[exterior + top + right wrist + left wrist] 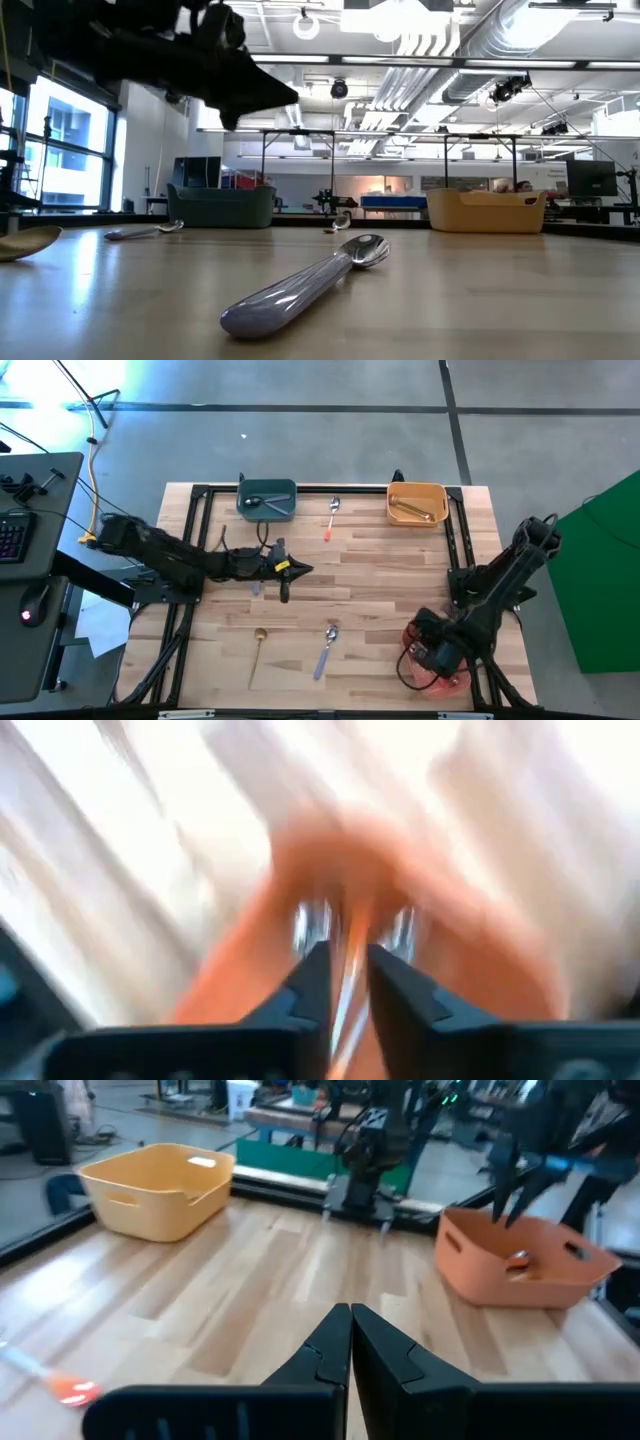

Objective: Sort silverware by color (type)
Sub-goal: Put the left violet spoon into the dark green bin

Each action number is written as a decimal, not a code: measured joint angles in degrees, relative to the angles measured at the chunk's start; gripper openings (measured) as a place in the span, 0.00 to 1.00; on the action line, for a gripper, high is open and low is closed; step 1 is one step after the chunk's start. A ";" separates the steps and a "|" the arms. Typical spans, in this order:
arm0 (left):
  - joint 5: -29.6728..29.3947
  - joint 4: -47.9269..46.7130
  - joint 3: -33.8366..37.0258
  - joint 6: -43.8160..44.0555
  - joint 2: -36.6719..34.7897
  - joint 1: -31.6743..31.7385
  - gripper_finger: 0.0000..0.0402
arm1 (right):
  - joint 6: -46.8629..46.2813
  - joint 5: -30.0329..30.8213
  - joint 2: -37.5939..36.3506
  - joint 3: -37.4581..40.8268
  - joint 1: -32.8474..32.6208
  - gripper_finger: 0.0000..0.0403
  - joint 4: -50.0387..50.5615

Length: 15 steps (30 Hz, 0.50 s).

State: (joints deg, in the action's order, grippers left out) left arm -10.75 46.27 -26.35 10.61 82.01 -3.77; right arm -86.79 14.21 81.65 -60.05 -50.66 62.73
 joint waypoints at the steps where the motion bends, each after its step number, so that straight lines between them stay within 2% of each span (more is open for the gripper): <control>1: -0.40 -3.90 0.00 -0.32 -2.85 0.00 0.01 | 3.17 3.33 -0.38 0.00 0.73 0.06 -0.11; 3: -1.54 -12.03 0.00 -0.56 -8.51 0.00 0.01 | 10.91 8.77 -0.73 0.00 2.85 0.02 -1.12; 6: -3.80 -24.20 0.00 -0.07 -16.74 0.00 0.01 | 22.43 14.66 -1.06 0.06 7.50 0.03 -3.56; 9: -6.14 -35.24 0.00 2.79 -23.70 -0.01 0.01 | 37.61 18.87 -1.07 1.51 13.70 0.01 -11.86; 12: -6.40 -46.03 0.00 6.48 -28.97 -0.10 0.01 | 55.07 16.96 -1.08 5.19 21.45 0.01 -27.83; 15: -7.45 -54.10 0.00 9.05 -31.70 -0.65 0.01 | 71.92 6.74 -1.07 11.35 30.54 0.00 -48.75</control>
State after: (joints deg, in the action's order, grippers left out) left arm -18.20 -7.83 -26.35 19.66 50.30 -4.42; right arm -14.87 20.95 80.58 -48.70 -20.13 13.98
